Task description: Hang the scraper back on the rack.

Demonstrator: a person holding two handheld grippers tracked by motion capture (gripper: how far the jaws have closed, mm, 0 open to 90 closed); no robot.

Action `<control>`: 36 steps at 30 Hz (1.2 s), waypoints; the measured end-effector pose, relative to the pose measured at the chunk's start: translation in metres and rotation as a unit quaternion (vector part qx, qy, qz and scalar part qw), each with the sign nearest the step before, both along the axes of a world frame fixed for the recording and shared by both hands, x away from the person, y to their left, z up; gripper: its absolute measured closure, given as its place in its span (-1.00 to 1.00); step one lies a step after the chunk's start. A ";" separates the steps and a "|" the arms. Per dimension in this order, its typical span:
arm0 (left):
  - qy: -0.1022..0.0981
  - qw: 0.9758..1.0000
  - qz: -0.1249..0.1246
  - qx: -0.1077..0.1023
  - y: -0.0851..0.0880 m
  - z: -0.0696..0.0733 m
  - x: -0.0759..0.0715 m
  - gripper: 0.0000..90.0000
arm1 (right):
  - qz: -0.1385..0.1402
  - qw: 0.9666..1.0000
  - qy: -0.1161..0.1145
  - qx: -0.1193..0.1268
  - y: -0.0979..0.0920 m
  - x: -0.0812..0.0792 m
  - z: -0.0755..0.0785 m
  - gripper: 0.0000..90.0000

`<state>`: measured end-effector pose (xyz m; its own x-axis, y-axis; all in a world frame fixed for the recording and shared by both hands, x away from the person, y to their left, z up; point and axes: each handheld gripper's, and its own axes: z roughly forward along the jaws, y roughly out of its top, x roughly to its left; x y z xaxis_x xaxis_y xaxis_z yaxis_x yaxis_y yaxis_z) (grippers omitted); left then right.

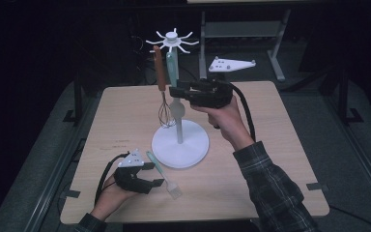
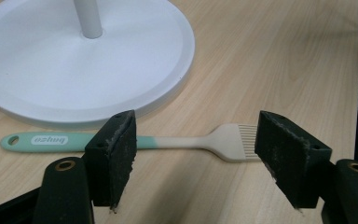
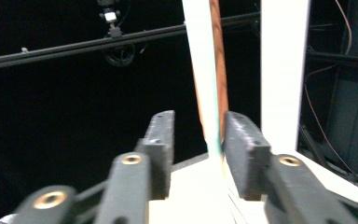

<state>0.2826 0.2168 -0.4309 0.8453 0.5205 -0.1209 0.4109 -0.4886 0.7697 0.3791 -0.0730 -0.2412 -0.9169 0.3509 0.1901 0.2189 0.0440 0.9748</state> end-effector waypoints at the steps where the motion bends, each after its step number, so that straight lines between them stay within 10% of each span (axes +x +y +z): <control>1: 0.000 1.000 0.000 0.000 0.001 0.001 0.000 -0.32 | -0.011 1.000 0.002 -0.007 -0.004 -0.002 -0.004 0.16; 18: 0.009 1.000 0.012 -0.025 0.010 0.027 0.003 -0.32 | -0.074 0.993 0.024 -0.086 -0.048 -0.031 -0.056 -0.57; 36: -0.005 0.999 0.032 -0.028 0.019 0.069 0.013 -0.28 | -0.137 0.973 0.069 -0.172 -0.092 -0.059 -0.142 -0.64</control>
